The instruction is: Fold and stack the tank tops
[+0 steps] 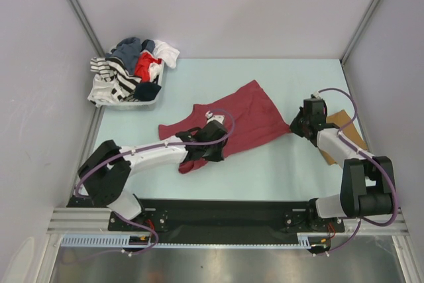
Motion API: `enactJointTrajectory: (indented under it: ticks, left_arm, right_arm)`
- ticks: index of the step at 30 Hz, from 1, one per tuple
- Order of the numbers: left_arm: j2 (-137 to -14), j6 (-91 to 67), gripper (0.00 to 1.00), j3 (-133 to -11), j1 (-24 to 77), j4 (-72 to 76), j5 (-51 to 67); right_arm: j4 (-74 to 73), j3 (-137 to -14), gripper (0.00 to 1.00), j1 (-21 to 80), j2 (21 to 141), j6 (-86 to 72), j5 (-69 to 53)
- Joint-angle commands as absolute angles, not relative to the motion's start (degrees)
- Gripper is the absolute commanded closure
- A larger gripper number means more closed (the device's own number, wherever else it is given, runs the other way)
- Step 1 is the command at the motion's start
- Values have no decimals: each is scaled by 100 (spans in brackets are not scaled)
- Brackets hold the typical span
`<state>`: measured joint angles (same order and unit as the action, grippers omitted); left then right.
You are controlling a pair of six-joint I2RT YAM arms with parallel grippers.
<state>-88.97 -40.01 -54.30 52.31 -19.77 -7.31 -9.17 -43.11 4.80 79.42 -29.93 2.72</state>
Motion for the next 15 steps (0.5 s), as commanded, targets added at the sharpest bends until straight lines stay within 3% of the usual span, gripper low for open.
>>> enactJointTrajectory:
  ticks: [1, 10, 14, 15]
  left_arm:
    - [-9017, -3911, 95, -5467, 5194, -1617, -790]
    - [-9509, -3516, 95, -6064, 4966, -1802, -1099]
    - [-9633, -3472, 88, -6030, 4852, -1679, -932]
    - [-9615, -3472, 82, -5977, 4817, -1618, -879]
  right_arm:
    - [-800, -4307, 100, 501, 7778, -2936, 404]
    - [-914, -4939, 100, 501, 8375, -2979, 457]
    - [-976, -5168, 100, 422, 8744, -2997, 545]
    - [-958, -5185, 100, 396, 8789, -3014, 536]
